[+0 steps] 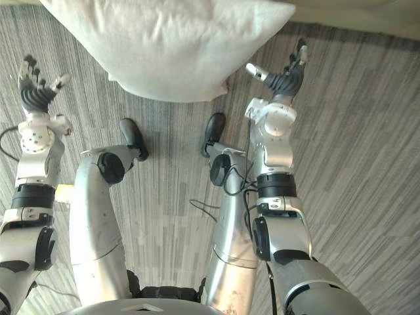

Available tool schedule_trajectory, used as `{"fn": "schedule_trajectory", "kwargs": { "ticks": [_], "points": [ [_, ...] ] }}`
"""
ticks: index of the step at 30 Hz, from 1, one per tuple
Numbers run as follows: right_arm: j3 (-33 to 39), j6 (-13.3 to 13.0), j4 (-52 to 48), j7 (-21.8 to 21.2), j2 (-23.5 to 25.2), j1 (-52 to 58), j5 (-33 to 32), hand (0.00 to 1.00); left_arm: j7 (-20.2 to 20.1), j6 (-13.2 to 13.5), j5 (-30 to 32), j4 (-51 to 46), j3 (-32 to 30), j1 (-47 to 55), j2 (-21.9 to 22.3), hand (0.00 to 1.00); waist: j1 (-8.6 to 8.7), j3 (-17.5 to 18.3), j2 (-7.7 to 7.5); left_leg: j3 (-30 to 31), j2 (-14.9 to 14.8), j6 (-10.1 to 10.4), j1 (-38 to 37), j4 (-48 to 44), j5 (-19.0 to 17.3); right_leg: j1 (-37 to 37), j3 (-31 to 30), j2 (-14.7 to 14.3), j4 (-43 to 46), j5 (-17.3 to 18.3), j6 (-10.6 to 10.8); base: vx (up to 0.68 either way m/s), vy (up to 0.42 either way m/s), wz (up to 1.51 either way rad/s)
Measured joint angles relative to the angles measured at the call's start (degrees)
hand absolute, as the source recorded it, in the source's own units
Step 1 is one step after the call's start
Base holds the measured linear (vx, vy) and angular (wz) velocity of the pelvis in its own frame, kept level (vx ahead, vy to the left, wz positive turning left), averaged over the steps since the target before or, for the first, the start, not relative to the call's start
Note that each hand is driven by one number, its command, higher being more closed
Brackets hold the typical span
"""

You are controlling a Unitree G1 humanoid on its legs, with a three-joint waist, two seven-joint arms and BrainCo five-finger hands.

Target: Pick up cushions and gather them together orderly.

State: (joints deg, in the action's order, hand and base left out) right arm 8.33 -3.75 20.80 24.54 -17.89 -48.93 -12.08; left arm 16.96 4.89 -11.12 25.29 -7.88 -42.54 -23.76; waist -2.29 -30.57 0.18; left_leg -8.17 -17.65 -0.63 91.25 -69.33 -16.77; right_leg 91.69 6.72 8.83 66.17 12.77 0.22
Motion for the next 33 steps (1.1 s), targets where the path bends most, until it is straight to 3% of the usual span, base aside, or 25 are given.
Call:
{"fn": "schedule_trajectory", "kwargs": {
  "ticks": [2,3,7,8,13,20,28,33],
  "points": [
    [-1.7,0.0,-0.1,1.6,0.0,-2.4,0.1,0.00,0.4,0.1,0.0,0.0,2.2,-3.2,0.1,0.00,0.13,0.0,0.01,0.2,0.0,0.0,1.5,-0.7,0.2,1.6,0.0,0.1,1.3,0.0,-0.4,-0.06,0.017,0.07],
    [-2.8,0.0,-0.1,2.4,0.1,-3.7,0.1,1.00,0.5,0.2,0.0,0.0,3.2,-4.6,0.1,0.00,0.13,0.0,0.01,0.2,0.0,0.1,1.8,-0.7,0.3,2.1,-0.1,0.1,1.4,0.0,-0.4,-0.04,0.015,0.03],
    [-4.8,0.0,-0.2,4.0,1.6,-7.3,0.3,1.00,1.2,0.3,0.1,0.0,5.4,-8.7,0.2,0.00,0.43,0.0,0.00,0.4,-0.3,0.4,2.5,-0.7,0.5,2.8,0.1,-0.1,1.5,0.0,-0.4,-0.01,0.010,-0.01],
    [-5.5,0.0,-0.6,4.5,2.3,-8.4,0.3,1.00,1.4,0.3,0.1,0.0,6.2,-10.1,0.5,1.00,0.64,0.0,0.01,0.4,-0.4,0.6,2.7,-0.5,0.6,3.2,0.1,-0.1,1.5,0.0,-0.4,0.00,0.000,0.00],
    [-6.1,0.0,-2.0,5.9,5.1,-10.4,0.7,1.00,3.0,0.2,0.1,0.2,7.0,-13.6,2.3,1.00,0.75,0.0,0.00,0.5,-0.9,1.1,3.3,-0.1,1.2,4.1,0.3,-0.7,1.5,-0.2,-0.7,0.00,0.001,-0.01],
    [-6.9,0.1,-2.0,7.5,8.9,-13.6,0.7,1.00,5.4,-0.3,-1.4,0.2,9.4,-15.8,4.0,1.00,1.17,0.1,-0.07,1.7,0.3,2.1,0.9,5.6,4.7,0.2,3.0,-0.7,-3.6,-1.9,-3.1,-0.03,-0.007,0.08],
    [-8.0,0.0,-7.2,8.4,8.8,-12.0,0.7,1.00,6.7,-1.1,-3.5,0.3,9.0,-14.8,4.3,1.00,1.26,0.2,-0.09,1.6,-0.7,2.4,-3.2,7.7,4.9,-4.0,3.1,-2.3,-7.2,-3.1,-2.8,-0.02,-0.010,-0.09],
    [-8.2,-1.5,-11.3,6.2,9.1,-8.5,0.1,1.00,6.5,-1.1,-4.3,-0.6,8.8,-12.7,4.9,1.00,2.05,0.2,-0.12,0.6,-1.3,2.5,-7.6,10.2,4.9,-8.3,3.0,-3.3,-10.5,-3.9,-2.8,0.00,0.000,-0.10]
  ]
}}
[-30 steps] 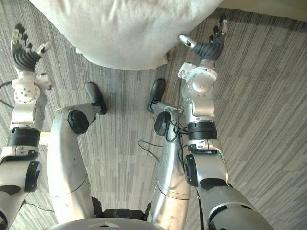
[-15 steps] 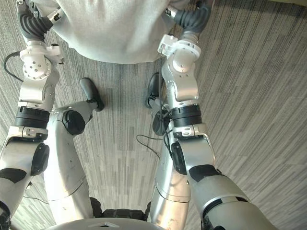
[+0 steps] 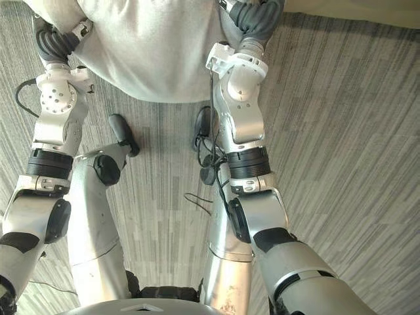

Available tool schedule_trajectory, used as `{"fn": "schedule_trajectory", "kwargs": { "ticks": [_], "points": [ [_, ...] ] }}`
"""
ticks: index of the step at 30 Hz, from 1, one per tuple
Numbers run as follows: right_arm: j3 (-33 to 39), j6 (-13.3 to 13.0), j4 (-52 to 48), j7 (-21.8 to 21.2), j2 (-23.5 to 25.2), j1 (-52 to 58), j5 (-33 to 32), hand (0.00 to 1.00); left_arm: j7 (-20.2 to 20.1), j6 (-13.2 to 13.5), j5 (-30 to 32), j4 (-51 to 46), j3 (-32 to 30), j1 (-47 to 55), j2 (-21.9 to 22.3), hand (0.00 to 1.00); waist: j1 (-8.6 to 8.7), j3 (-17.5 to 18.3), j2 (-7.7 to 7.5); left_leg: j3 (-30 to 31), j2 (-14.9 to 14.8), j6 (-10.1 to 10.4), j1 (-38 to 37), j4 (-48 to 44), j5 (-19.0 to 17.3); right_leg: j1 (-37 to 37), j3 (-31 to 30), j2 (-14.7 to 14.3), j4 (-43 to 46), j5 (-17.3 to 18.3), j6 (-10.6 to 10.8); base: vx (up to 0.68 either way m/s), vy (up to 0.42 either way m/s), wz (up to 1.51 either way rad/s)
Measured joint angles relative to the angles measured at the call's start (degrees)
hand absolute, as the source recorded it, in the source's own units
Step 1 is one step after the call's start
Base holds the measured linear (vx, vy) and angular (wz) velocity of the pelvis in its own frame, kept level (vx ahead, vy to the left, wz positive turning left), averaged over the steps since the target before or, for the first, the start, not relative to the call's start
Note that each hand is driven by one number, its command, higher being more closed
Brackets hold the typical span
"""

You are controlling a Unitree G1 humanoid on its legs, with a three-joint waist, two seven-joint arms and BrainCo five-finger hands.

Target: Pick up cushions and gather them together orderly.

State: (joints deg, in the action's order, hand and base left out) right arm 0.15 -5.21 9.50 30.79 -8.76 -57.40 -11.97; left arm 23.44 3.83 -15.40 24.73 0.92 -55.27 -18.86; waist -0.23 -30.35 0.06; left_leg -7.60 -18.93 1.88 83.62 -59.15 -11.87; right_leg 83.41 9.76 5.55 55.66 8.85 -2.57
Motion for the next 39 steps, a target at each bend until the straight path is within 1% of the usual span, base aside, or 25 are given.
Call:
{"fn": "schedule_trajectory", "kwargs": {
  "ticks": [3,7,9,10,11,12,13,14,15,16,18,19,20,22,24,25,26,27,28,30,32,33,36,37,39],
  "points": [
    [0.1,-0.9,-0.1,-1.1,0.8,2.1,-0.1,1.00,-0.2,0.0,-0.3,-3.9,-1.2,2.8,1.4,1.00,0.36,0.0,-0.02,-0.2,-0.3,0.2,-2.5,1.2,-0.1,-2.7,0.0,-0.8,-1.8,-0.4,0.2,0.01,-0.001,-0.10],
    [0.0,-1.1,-2.3,-2.6,2.2,8.9,-0.6,1.00,-0.2,0.2,-0.8,-9.6,-2.8,7.7,4.5,1.00,0.62,0.0,-0.06,-0.6,-0.6,0.5,-8.5,3.4,-0.1,-8.7,0.2,-1.6,-4.2,-0.6,0.1,0.01,-0.008,-0.04],
    [0.0,-1.4,-3.9,-3.8,3.2,12.0,-0.7,1.00,-0.2,0.9,-0.8,-12.8,-3.2,10.3,5.3,1.00,0.83,0.0,-0.06,-0.9,-0.7,0.8,-11.8,4.5,-0.1,-11.9,0.2,-1.9,-5.4,-0.7,0.1,0.01,-0.011,-0.02],
    [-0.2,-2.3,-4.8,-4.5,3.8,14.4,-0.7,1.00,-0.2,1.6,-0.8,-15.1,-3.3,12.6,6.0,1.00,0.99,0.3,-0.09,-1.2,-0.7,1.0,-14.5,5.4,-0.2,-14.3,0.2,-2.0,-6.5,-0.7,0.2,0.00,0.000,0.00],
    [-0.6,-2.8,-5.9,-5.0,4.1,17.1,-0.7,1.00,-0.3,2.3,-0.8,-17.4,-3.3,15.0,7.1,1.00,0.93,1.4,-0.19,-1.6,-0.6,1.2,-16.2,6.3,-0.3,-15.8,0.1,-2.1,-7.3,-0.7,0.2,0.00,0.000,0.00],
    [-0.8,-3.1,-6.7,-5.5,4.1,18.6,-0.7,1.00,-0.3,2.6,-0.7,-18.7,-3.3,16.4,7.7,1.00,0.92,1.7,-0.17,-1.8,-0.6,1.3,-17.4,6.8,-0.3,-16.9,0.0,-2.1,-7.7,-0.7,0.2,0.03,-0.020,-0.02],
    [-1.5,-3.6,-7.4,-6.8,4.3,21.1,-0.6,1.00,-0.3,3.4,-0.7,-21.0,-3.3,19.0,8.7,1.00,0.90,1.7,-0.16,-2.2,-0.6,1.5,-20.6,7.7,-0.4,-20.1,0.2,-2.1,-8.7,-0.6,0.3,0.05,-0.022,-0.01],
    [-2.0,-3.6,-8.0,-7.1,4.5,24.1,-0.5,1.00,-0.3,3.6,-0.5,-22.5,-3.0,21.7,10.1,1.00,0.79,2.3,-0.17,-2.5,-0.5,1.7,-24.0,8.7,-0.5,-23.3,0.2,-2.2,-9.8,-0.5,0.4,0.05,-0.024,-0.01],
    [-2.3,-3.6,-8.3,-7.3,5.0,26.0,-0.5,1.00,-0.3,3.9,-0.2,-23.2,-2.8,23.6,10.9,1.00,0.82,4.0,-0.19,-2.6,-0.5,1.7,-24.4,9.1,-0.6,-23.7,0.2,-2.3,-10.2,-0.5,0.5,0.07,-0.024,-0.01],
    [-2.7,-4.0,-9.3,-8.5,5.8,30.0,-0.3,1.00,-0.5,4.2,0.0,-24.9,-2.4,27.4,12.3,1.00,0.90,7.7,-0.34,-2.9,-0.4,1.8,-25.0,9.9,-0.8,-24.3,0.2,-2.3,-11.2,-0.3,0.7,0.10,-0.014,0.00],
    [-3.8,-4.4,-11.1,-9.4,6.2,34.7,0.1,1.00,-0.6,4.3,0.6,-26.9,-1.5,31.3,14.0,1.00,0.72,7.9,-0.33,-3.3,-0.3,2.1,-30.2,10.9,-1.3,-29.4,0.1,-2.5,-12.4,-0.1,1.1,0.12,-0.003,0.00],
    [-4.7,-4.5,-11.3,-10.6,6.3,38.6,0.6,1.00,-0.6,4.3,1.1,-27.5,-0.9,35.0,14.9,1.00,0.70,7.9,-0.35,-3.6,-0.3,2.3,-35.7,12.4,-1.7,-35.1,0.2,-2.8,-14.5,0.0,1.3,0.10,0.013,0.02],
    [-5.3,-4.5,-12.4,-11.5,6.4,41.8,0.9,1.00,-1.1,4.3,1.4,-28.8,-0.5,38.2,15.4,1.00,0.79,8.1,-0.51,-4.0,0.0,2.5,-39.6,13.7,-1.9,-39.0,0.2,-2.9,-16.1,0.0,1.7,0.12,0.030,0.04],
    [-7.0,-4.7,-15.8,-13.4,6.4,48.6,1.1,1.00,-2.2,4.5,2.0,-32.0,0.0,44.7,15.7,1.00,0.72,9.8,-1.28,-5.3,0.2,2.5,-46.0,16.1,-2.4,-44.9,-0.3,-3.1,-18.7,0.1,2.3,0.12,0.054,-0.05],
    [-8.6,-4.8,-18.1,-15.8,6.2,54.5,1.2,1.00,-3.1,4.9,2.1,-34.2,0.1,50.5,15.6,1.00,0.32,12.7,-1.76,-6.7,0.1,2.7,-51.1,18.4,-3.0,-50.0,-0.8,-4.0,-22.6,-0.4,3.1,0.13,0.066,-0.23],
    [-9.3,-4.8,-18.8,-17.2,6.3,57.5,1.2,1.00,-3.7,5.0,2.2,-35.3,0.1,53.7,15.6,1.00,0.11,13.6,-2.12,-8.1,0.0,2.7,-55.9,20.6,-3.1,-54.6,-1.4,-4.7,-26.1,-1.3,3.8,0.12,0.063,-0.25],
    [-9.4,-4.8,-19.1,-17.9,6.3,58.7,1.2,1.00,-3.9,5.1,2.2,-35.6,0.2,54.8,15.7,1.00,0.11,14.2,-2.10,-8.4,0.0,2.7,-57.2,21.3,-3.1,-56.0,-1.6,-4.9,-27.4,-1.6,3.9,0.12,0.095,-0.30],
    [-9.7,-4.8,-20.5,-19.2,6.3,62.1,1.2,1.00,-4.9,5.1,2.3,-36.6,0.5,57.8,15.6,1.00,0.17,16.9,-2.15,-9.6,-0.1,2.8,-59.6,22.8,-3.2,-58.6,-2.2,-5.2,-30.6,-3.1,3.9,0.14,0.094,-0.30],
    [-9.7,-4.8,-21.4,-20.5,6.3,64.3,1.2,1.00,-5.6,5.3,2.8,-37.2,0.8,59.8,15.6,1.00,0.15,18.7,-2.35,-10.9,0.0,2.8,-61.7,24.3,-3.2,-60.6,-3.1,-5.7,-33.3,-4.2,4.1,0.15,0.100,-0.38],
    [-9.3,-4.9,-22.3,-22.2,6.4,66.5,1.8,1.00,-6.9,5.4,3.7,-37.6,1.0,61.9,15.6,1.00,0.28,20.5,-2.58,-13.2,0.1,2.8,-65.6,26.2,-3.4,-63.9,-4.7,-5.9,-37.1,-5.8,4.5,0.12,0.087,-0.38],
    [-8.5,-4.9,-22.0,-23.1,6.3,66.9,3.1,1.00,-7.7,5.4,4.4,-37.5,1.1,62.9,15.6,1.00,0.72,21.9,-2.72,-14.6,0.2,2.9,-67.3,27.0,-3.6,-65.3,-6.0,-6.2,-38.9,-6.6,4.8,0.07,0.094,-0.30],
    [-8.3,-4.9,-21.9,-23.3,6.4,67.0,3.4,1.00,-7.8,5.4,4.4,-37.4,1.1,63.1,15.6,1.00,0.80,21.9,-2.74,-14.9,0.3,2.9,-67.9,27.3,-3.7,-65.8,-6.3,-6.2,-39.4,-6.8,4.8,0.09,0.081,-0.26],
    [-6.5,-4.8,-19.2,-25.2,6.3,67.5,3.4,1.00,-10.0,5.4,4.4,-34.9,1.5,64.4,15.7,1.00,1.28,22.3,-2.67,-15.8,1.1,2.9,-71.1,29.6,-3.6,-69.3,-7.0,-6.2,-43.0,-7.9,4.7,0.09,0.060,-0.09],
    [-6.0,-4.7,-17.5,-25.7,6.1,68.0,3.3,1.00,-10.9,5.3,4.4,-33.3,1.8,65.1,15.8,1.00,1.66,23.1,-2.46,-15.7,1.7,3.0,-72.0,30.6,-3.4,-70.4,-6.8,-5.9,-44.2,-7.9,4.8,0.07,0.035,0.09],
    [-5.6,-4.4,-17.0,-26.5,6.1,69.2,3.3,1.00,-11.6,5.1,4.5,-32.6,2.1,66.4,16.2,1.00,1.92,23.5,-1.98,-15.3,1.9,3.2,-73.1,31.5,-3.3,-72.0,-6.1,-5.8,-44.7,-7.7,4.8,0.10,0.019,0.18]
  ]
}}
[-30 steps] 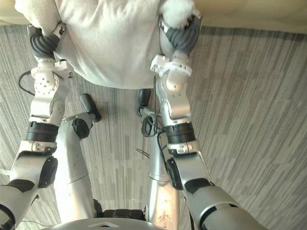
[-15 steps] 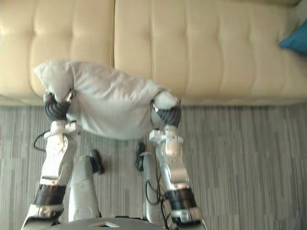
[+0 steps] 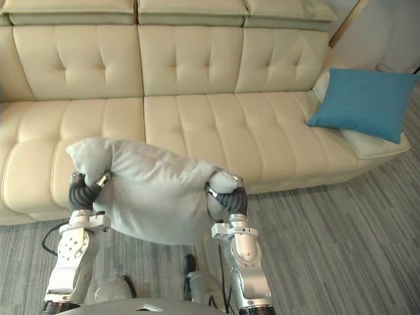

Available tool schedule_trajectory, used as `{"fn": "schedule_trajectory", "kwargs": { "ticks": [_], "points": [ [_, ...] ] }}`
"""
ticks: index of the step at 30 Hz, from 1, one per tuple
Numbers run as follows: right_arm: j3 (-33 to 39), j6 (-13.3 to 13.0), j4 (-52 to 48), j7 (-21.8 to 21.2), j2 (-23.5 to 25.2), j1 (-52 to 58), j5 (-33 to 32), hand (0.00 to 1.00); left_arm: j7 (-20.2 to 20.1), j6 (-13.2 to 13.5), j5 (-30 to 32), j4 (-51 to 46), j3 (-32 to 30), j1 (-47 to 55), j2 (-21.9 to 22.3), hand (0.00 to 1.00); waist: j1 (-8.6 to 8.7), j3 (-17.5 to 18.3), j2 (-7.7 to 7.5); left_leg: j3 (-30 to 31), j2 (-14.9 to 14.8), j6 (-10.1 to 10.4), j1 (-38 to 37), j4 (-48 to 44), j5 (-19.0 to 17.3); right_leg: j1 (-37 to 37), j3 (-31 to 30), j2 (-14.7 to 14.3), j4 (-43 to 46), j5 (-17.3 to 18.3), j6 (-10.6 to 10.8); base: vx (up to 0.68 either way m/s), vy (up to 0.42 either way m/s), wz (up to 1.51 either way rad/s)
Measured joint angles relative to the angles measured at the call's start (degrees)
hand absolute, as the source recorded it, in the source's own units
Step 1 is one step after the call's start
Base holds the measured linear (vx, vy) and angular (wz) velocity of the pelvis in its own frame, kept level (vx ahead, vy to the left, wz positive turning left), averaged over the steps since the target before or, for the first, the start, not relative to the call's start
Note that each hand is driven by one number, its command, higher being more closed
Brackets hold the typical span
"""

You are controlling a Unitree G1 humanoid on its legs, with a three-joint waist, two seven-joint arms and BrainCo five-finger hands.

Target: Pick up cushions and gather them together orderly.

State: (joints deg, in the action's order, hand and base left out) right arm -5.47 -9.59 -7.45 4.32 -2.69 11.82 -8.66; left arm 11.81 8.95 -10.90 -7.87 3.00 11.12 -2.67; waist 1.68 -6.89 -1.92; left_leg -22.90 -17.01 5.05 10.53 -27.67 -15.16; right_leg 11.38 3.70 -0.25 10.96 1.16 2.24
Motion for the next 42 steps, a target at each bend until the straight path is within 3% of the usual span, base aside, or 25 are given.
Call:
{"fn": "schedule_trajectory", "kwargs": {
  "ticks": [3,4,7,9,11,12,13,14,15,18,20,22,23,25,26,28,30,31,32,33,34,36,42],
  "points": [
    [-0.4,0.1,-0.7,-0.5,0.0,3.1,0.0,1.00,-0.6,-0.1,0.0,0.0,0.0,3.3,0.4,1.00,-1.09,-0.2,0.94,3.6,-1.4,0.1,-0.6,-6.6,0.7,-4.2,0.8,-0.2,0.3,2.2,-0.1,0.12,0.028,0.19],
    [-0.6,0.2,-1.8,-0.6,-0.1,4.6,-0.1,1.00,-1.0,-0.1,0.0,0.0,0.2,4.5,1.0,1.00,-1.19,0.6,2.04,5.4,-2.6,-0.7,1.8,-12.8,2.3,-5.8,1.8,-0.3,0.3,3.5,-0.8,0.08,0.008,0.28],
    [-0.7,1.0,-6.8,-0.5,-0.1,6.7,-0.1,1.00,-1.2,-0.2,-0.2,-1.5,0.5,6.3,1.6,1.00,-1.91,1.9,2.49,5.4,-3.4,-2.3,6.5,-19.7,8.4,-7.4,1.8,1.4,-1.0,4.2,-1.2,0.13,0.052,0.24],
    [-0.1,0.9,-10.0,-0.3,-0.2,6.7,-0.1,1.00,-2.3,-0.2,-0.1,-2.6,0.9,7.1,2.5,1.00,-2.35,2.8,3.00,5.0,-1.7,-2.5,7.3,-13.9,2.6,-7.7,1.7,2.7,-2.1,4.3,-1.0,0.12,0.108,0.22],
    [0.0,0.8,-10.0,-0.1,-0.3,5.3,-0.2,1.00,-2.3,-0.2,-0.1,-2.7,0.9,7.1,2.6,1.00,-2.68,2.8,2.52,5.5,1.0,-2.2,7.6,-7.0,1.6,-7.9,1.6,4.7,-2.1,4.8,-0.2,0.12,0.187,0.09],
    [0.0,0.8,-10.0,0.0,-0.4,4.8,-0.2,1.00,-2.3,-0.3,-0.1,-2.7,0.9,7.2,2.6,1.00,-3.09,2.7,2.32,5.9,2.8,-1.4,7.3,0.3,2.6,-8.4,1.4,6.2,-2.2,5.5,0.8,0.16,0.303,-0.12],
    [-0.2,0.7,-9.5,-0.1,-0.6,4.6,-0.1,1.00,-2.2,-0.3,-0.1,-2.8,0.9,7.8,2.9,1.00,-3.54,3.4,3.10,6.0,4.5,-1.4,5.3,6.6,8.8,-8.6,0.5,7.3,-2.2,6.1,2.7,0.19,0.323,-0.22],
    [-0.5,1.0,-9.3,0.0,-0.8,4.5,-0.1,1.00,-2.1,-0.3,-0.1,-2.8,0.8,8.1,2.7,1.00,-3.84,3.4,2.50,5.2,5.0,-1.8,4.7,7.1,9.6,-8.8,0.2,7.7,-2.5,6.1,3.0,0.26,0.295,-0.28],
    [-1.7,1.2,-9.3,-0.1,-1.2,4.8,0.0,1.00,-1.9,-0.3,-0.1,-3.5,0.2,8.5,2.2,1.00,-3.73,3.9,1.35,3.7,5.6,-2.9,5.1,5.1,8.3,-10.2,0.0,8.7,-4.8,4.9,3.2,0.24,0.213,-0.21],
    [-2.6,1.3,-9.3,-0.1,-0.9,4.4,0.0,1.00,-1.9,-0.3,-0.1,-4.6,-0.7,8.6,2.1,1.00,-3.78,4.1,0.76,2.0,4.8,-5.1,6.0,-0.5,5.3,-11.6,-0.5,9.1,-7.9,2.0,4.5,0.23,0.201,-0.37],
    [-2.5,1.3,-9.3,-0.2,-0.1,4.3,0.0,1.00,-1.9,-0.3,-0.1,-4.9,-0.7,8.8,1.9,1.00,-3.94,4.3,0.38,2.2,5.1,-5.1,5.6,-2.6,3.7,-11.7,-2.3,9.5,-8.7,0.7,5.2,0.14,0.131,-0.64],
    [-1.9,0.7,-5.8,-0.3,-0.2,1.8,0.0,1.00,-2.2,-0.3,-0.1,-4.6,-0.7,8.9,1.5,1.00,-4.29,5.7,-0.49,2.4,6.5,-4.3,5.4,-2.4,-0.5,-8.8,-5.7,10.6,-7.5,2.8,6.1,0.10,0.111,-0.91],
    [-1.3,0.7,-3.5,-0.5,-0.2,0.7,0.0,1.00,-2.2,-0.3,-0.1,-3.5,-0.7,8.7,1.5,1.00,-4.01,5.7,-0.50,2.0,6.8,-4.5,5.3,-2.8,-1.8,-7.3,-6.9,10.9,-5.3,3.3,6.6,0.06,0.144,-0.82],
    [-0.5,1.1,2.1,-0.6,-0.2,-0.6,0.1,1.00,-2.7,-1.0,-0.1,0.3,-0.5,8.2,1.5,1.00,-3.90,5.4,-0.61,1.1,8.1,-5.1,2.6,-1.6,-3.7,0.5,-8.1,11.4,10.9,5.6,9.1,0.03,0.151,-0.69],
    [-0.6,1.3,4.1,-0.7,0.0,-0.4,0.1,1.00,-2.7,-1.7,-0.1,2.1,-0.3,8.3,0.4,1.00,-2.65,5.2,-1.14,0.5,9.0,-5.8,0.0,-1.0,-3.7,4.9,-7.6,12.5,21.8,5.0,8.4,0.08,0.135,-0.35],
    [-0.7,1.3,6.3,-1.1,-0.1,-0.5,0.1,1.00,-3.0,-2.1,-0.1,2.8,-0.2,8.5,-0.5,1.00,-1.35,4.9,-0.45,0.6,9.5,-6.8,-2.5,0.3,-4.2,6.8,-7.2,12.7,26.8,5.2,6.1,0.17,0.083,0.04],
    [-0.9,1.3,6.4,-2.0,-0.1,-1.0,0.1,1.00,-3.1,-2.0,-0.1,2.8,-0.9,7.8,-0.8,1.00,-1.24,4.9,-0.83,0.9,8.7,-6.4,-3.7,2.0,-3.8,7.5,-2.7,10.4,23.4,10.6,4.2,0.22,-0.066,0.11],
    [-1.0,1.3,6.4,-2.0,-0.1,-1.1,0.1,1.00,-3.1,-2.0,-0.1,2.8,-0.9,7.7,-0.8,1.00,-1.26,4.9,-0.83,0.9,8.6,-6.4,-3.7,2.1,-3.8,7.7,-2.3,10.0,22.9,10.9,4.0,0.21,-0.131,0.08],
    [-0.9,1.3,6.4,-2.6,-0.2,-1.8,0.1,1.00,-3.1,-2.0,-0.1,3.1,-1.3,7.2,-0.8,1.00,-1.26,4.7,-0.46,1.0,7.7,-5.7,-4.9,3.2,-3.4,9.0,-0.6,6.3,17.7,10.6,2.6,0.22,-0.147,0.11],
    [-0.9,1.3,6.4,-2.6,-0.2,-1.7,0.1,1.00,-3.2,-1.9,-0.1,4.0,-1.3,6.5,-0.9,1.00,-1.22,4.9,-0.80,1.8,7.9,-5.3,-5.8,3.4,-3.2,8.2,-0.6,4.2,11.0,6.4,0.8,0.24,-0.159,0.33],
    [-0.7,1.3,6.3,-2.6,-0.6,-1.5,0.1,1.00,-3.4,-1.8,-0.1,5.8,-1.0,5.3,-0.9,1.00,-0.67,4.8,-0.37,4.5,8.4,-4.1,-6.3,3.2,-3.7,5.8,-0.6,3.2,6.3,0.4,0.8,0.30,-0.136,0.30],
    [0.0,1.3,6.1,-2.6,-3.4,-1.8,0.1,1.00,-4.1,-1.9,-0.1,6.5,-0.1,4.8,0.7,1.00,-1.19,4.4,2.29,7.4,7.4,-2.7,-7.5,4.2,-2.2,2.3,0.2,1.9,1.6,-1.1,-0.6,0.26,-0.075,0.06],
    [2.2,1.2,5.9,-2.8,-4.1,-1.3,0.1,1.00,-5.3,-1.7,-0.1,6.5,1.2,3.6,2.0,1.00,-1.25,4.7,2.85,10.0,8.8,-1.6,-10.8,14.0,0.5,-3.1,1.8,1.5,-8.2,-4.1,0.0,0.12,0.018,0.15]
  ]
}}
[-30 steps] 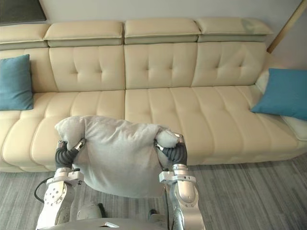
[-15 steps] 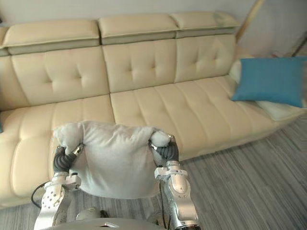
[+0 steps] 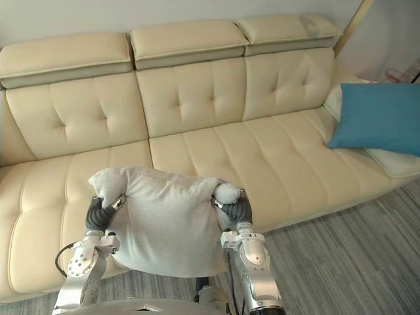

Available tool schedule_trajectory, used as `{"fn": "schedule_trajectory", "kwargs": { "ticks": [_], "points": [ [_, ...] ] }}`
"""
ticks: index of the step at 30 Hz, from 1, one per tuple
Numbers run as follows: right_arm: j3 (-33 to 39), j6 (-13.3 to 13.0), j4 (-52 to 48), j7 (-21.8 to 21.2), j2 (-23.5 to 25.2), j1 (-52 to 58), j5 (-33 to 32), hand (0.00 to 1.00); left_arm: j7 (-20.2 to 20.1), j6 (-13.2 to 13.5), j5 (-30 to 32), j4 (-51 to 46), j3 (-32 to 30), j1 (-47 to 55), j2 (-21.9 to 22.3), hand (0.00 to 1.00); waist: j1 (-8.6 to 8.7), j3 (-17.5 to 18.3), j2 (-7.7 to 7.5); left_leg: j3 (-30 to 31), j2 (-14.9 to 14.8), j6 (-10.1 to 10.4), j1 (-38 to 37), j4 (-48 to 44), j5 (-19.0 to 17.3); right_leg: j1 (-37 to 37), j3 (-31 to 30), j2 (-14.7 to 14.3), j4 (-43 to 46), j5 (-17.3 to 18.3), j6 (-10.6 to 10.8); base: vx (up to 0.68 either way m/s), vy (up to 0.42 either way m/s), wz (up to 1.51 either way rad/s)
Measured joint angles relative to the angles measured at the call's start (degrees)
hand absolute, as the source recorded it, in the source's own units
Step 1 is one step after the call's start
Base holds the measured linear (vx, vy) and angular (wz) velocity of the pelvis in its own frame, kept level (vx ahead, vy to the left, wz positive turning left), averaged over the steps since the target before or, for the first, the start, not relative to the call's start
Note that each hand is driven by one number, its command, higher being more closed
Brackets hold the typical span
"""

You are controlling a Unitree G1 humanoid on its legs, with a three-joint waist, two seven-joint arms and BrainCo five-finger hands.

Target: Pick up cushions and gather them together orderly.

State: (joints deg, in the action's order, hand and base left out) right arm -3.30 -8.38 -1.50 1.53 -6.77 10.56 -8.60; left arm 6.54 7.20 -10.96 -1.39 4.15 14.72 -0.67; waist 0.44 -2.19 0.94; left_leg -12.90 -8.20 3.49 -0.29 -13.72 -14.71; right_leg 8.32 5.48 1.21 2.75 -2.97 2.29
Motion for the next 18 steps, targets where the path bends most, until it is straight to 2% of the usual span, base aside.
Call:
{"fn": "schedule_trajectory", "kwargs": {
  "ticks": [1,6,9,11,13,14,15,16,18],
  "points": [
    [0.3,0.0,0.0,-0.1,0.7,0.7,0.0,1.00,-0.1,0.0,0.0,0.0,0.0,0.4,0.0,1.00,-0.40,0.0,0.01,0.3,0.4,0.0,-0.5,0.2,0.0,-2.1,0.1,0.2,-3.4,-1.6,0.3,0.04,0.061,0.06],
    [0.8,0.1,0.0,-0.3,1.9,2.5,0.0,1.00,-1.0,0.0,0.0,0.0,0.1,0.6,-0.6,1.00,-0.35,0.2,0.32,1.8,1.7,0.0,0.1,0.0,0.6,-4.6,1.7,1.3,-7.3,-2.9,0.8,-0.01,0.028,0.19],
    [0.8,0.3,-1.5,-0.2,1.8,3.6,0.0,1.00,-1.0,-0.1,0.0,0.0,0.6,0.9,-0.6,1.00,-0.41,-1.2,0.73,1.3,0.3,0.0,4.4,-13.4,0.6,-7.3,3.2,1.9,-7.0,-2.6,0.6,-0.01,-0.005,0.23],
    [0.5,0.6,-5.7,-0.2,1.6,5.5,0.0,1.00,-1.0,0.2,-0.1,-0.2,0.6,2.2,-0.4,1.00,-0.99,-1.5,2.36,0.2,-1.9,-0.3,6.1,-21.6,1.4,-9.1,2.9,1.5,-4.7,0.4,0.3,-0.02,0.003,-0.09],
    [0.5,0.8,-7.6,-0.2,2.0,5.9,0.0,1.00,-1.1,0.2,-0.1,-0.6,0.6,2.4,-0.4,1.00,-0.94,-1.6,1.59,0.4,-2.1,-0.6,7.9,-25.0,3.9,-8.8,1.9,2.0,-3.4,1.9,-0.5,0.00,0.000,0.00],
    [1.0,0.8,-8.6,-0.1,1.7,5.8,0.0,1.00,-1.3,0.2,-0.1,-1.0,1.1,2.6,-0.6,1.00,-1.31,-1.5,0.82,0.7,-1.2,-0.9,9.1,-22.3,0.4,-7.6,1.2,2.6,-3.2,2.0,-0.6,-0.06,0.024,-0.11],
    [1.9,0.7,-8.8,0.1,1.6,5.5,0.0,1.00,-1.4,0.2,-0.1,-1.7,2.3,2.8,-0.3,1.00,-1.20,-1.1,1.37,2.1,0.0,-0.7,8.7,-12.0,0.3,-6.0,1.2,2.5,-3.1,2.0,-0.6,-0.06,0.028,-0.19],
    [2.1,0.7,-8.8,0.2,1.1,5.3,0.0,1.00,-1.5,0.2,-0.1,-1.9,2.9,3.0,-0.3,1.00,-1.06,-0.9,2.29,2.4,0.3,-0.8,7.8,-4.5,3.3,-5.5,1.1,1.5,-3.2,2.1,-0.1,-0.05,0.044,-0.24],
    [1.7,1.2,-8.0,0.2,1.7,5.7,0.1,1.00,-1.6,0.1,-0.1,-1.6,2.9,3.4,-1.3,1.00,-1.10,-0.6,0.75,1.1,1.6,-1.1,5.6,-1.0,4.7,-6.1,-0.4,2.4,-4.4,1.1,0.6,0.06,0.048,-0.26]
  ]
}}
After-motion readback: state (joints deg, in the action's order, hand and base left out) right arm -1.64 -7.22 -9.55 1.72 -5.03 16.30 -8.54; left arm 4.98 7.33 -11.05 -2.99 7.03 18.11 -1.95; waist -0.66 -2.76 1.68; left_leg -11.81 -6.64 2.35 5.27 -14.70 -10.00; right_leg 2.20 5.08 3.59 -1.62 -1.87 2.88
